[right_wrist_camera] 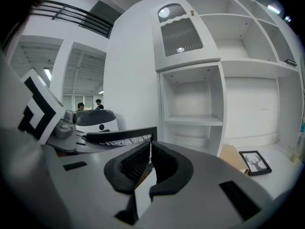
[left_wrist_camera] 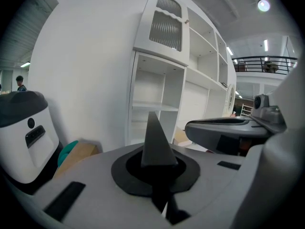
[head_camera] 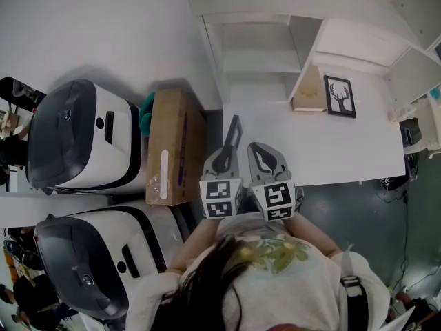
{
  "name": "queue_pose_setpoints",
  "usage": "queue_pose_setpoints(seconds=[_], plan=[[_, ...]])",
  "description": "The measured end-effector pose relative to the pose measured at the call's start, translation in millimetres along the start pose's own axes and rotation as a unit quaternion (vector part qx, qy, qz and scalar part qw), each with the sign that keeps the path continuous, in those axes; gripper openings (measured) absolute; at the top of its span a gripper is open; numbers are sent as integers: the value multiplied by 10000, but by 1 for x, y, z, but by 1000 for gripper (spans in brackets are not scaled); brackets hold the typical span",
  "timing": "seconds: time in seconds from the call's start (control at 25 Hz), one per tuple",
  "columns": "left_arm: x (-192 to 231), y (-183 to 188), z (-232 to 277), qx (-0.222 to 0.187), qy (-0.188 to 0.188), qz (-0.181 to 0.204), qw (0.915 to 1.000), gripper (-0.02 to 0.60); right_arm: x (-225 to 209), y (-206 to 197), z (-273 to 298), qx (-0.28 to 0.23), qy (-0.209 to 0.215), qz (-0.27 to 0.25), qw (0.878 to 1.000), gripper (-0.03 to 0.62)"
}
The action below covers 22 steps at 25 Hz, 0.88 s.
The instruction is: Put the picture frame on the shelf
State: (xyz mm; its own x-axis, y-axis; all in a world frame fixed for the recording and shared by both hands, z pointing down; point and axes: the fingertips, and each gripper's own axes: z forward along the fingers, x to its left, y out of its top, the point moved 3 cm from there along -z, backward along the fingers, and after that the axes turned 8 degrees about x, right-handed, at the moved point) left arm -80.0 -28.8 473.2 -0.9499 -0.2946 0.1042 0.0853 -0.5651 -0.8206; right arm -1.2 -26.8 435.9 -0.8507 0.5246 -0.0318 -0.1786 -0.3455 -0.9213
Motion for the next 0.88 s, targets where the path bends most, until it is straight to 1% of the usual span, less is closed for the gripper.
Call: queue_pose_setpoints(seconds=[0.2, 0.48, 0.88], plan=[[-4, 4, 15, 11, 38, -6, 10000, 35, -14, -2, 8, 22, 61, 8, 10000, 35], [-4, 4, 34, 71, 197, -26, 9998, 35, -31, -6, 17, 90, 103, 30, 9999, 35], [1, 5, 54, 100, 300, -164, 9994, 35, -46, -1, 31, 114, 155, -37, 9998, 35]])
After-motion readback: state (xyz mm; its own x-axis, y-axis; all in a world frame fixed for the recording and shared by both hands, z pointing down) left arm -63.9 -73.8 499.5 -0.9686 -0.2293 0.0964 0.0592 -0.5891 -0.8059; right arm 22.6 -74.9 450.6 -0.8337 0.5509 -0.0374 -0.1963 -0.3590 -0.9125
